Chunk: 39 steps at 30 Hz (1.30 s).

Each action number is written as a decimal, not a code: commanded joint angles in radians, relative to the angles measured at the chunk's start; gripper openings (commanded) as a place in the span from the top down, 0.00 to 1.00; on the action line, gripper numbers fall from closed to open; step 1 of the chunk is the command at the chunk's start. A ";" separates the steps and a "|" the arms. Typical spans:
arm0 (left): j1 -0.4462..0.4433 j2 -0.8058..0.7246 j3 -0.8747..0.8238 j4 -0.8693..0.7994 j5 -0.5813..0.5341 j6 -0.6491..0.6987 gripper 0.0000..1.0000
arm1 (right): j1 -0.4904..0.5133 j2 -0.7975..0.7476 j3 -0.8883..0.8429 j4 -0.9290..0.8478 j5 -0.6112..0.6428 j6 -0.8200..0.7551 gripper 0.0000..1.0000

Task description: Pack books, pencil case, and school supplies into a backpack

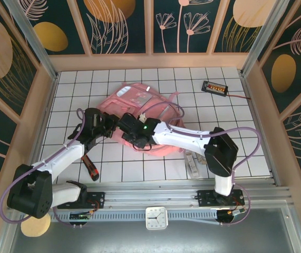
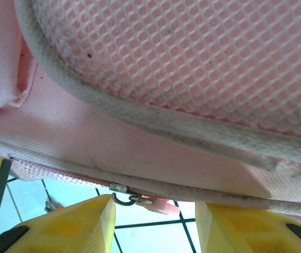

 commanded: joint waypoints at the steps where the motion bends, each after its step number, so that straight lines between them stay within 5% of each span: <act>1: -0.009 -0.028 0.076 0.070 0.050 -0.040 1.00 | 0.004 0.063 0.063 -0.089 0.113 -0.051 0.55; 7: -0.011 -0.028 0.089 0.058 0.045 -0.039 1.00 | 0.010 0.134 0.172 -0.178 0.165 -0.124 0.63; 15: -0.010 -0.036 0.087 0.047 0.035 -0.028 1.00 | 0.011 0.127 0.168 -0.205 0.159 -0.162 0.97; 31: -0.010 -0.043 0.126 -0.034 -0.008 0.062 1.00 | 0.015 -0.007 0.111 -0.344 0.133 -0.222 1.00; 39: -0.005 -0.039 0.142 -0.068 -0.022 0.105 1.00 | -0.028 -0.093 -0.056 -0.372 0.018 -0.324 1.00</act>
